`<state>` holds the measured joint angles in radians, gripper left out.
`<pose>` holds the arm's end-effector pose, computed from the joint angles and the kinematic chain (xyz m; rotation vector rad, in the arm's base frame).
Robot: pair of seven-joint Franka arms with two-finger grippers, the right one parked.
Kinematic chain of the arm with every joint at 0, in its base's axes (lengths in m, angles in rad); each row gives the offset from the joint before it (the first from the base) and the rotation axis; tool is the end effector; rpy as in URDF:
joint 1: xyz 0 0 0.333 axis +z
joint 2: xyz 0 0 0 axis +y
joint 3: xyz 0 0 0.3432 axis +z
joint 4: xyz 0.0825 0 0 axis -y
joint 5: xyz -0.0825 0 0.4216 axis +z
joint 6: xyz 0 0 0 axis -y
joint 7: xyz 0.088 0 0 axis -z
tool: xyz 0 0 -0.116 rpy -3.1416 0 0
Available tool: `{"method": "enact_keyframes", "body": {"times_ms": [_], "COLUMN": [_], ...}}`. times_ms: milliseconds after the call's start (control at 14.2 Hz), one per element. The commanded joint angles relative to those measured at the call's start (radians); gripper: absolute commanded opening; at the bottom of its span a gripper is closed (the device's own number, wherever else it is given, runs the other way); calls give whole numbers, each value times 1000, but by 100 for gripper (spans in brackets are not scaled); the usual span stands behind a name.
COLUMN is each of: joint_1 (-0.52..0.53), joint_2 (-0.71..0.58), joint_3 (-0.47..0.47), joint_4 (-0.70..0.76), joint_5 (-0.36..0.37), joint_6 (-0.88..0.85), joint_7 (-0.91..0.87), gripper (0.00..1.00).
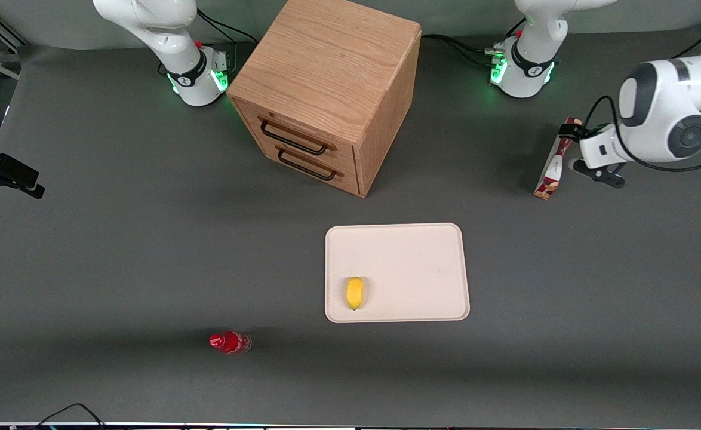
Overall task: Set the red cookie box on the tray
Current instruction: 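Move the left gripper down toward the red-and-white cookie box, then close the left gripper on the cookie box and lift it, then carry the held cookie box over to the white tray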
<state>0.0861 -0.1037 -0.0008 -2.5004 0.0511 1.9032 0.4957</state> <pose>0.4137 0.0395 0.2851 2.8826 -0.6434 -0.7314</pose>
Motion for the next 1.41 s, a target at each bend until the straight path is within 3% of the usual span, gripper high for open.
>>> {"method": "enact_keyframes", "body": {"times_ms": [0, 212, 282, 353, 424, 494, 918, 1200, 1341], "joint_1": [1, 3, 4, 4, 4, 4, 4, 1, -5], "joint_2": [-60, -6, 25, 45, 58, 64, 58, 41, 45], "joint_3": [2, 8, 11, 31, 62, 79, 134, 130, 125], "joint_4": [-173, -273, -273, -273, -273, -272, -227, 7, 163], "joint_5": [16, 58, 64, 65, 65, 73, 79, 58, -8], "joint_6": [175, 409, 448, 480, 494, 494, 440, 127, -25], "joint_7": [46, 61, 64, 64, 66, 72, 104, 95, 90], "gripper": [100, 100, 94, 66, 26, 0, 0, 0, 0]}}
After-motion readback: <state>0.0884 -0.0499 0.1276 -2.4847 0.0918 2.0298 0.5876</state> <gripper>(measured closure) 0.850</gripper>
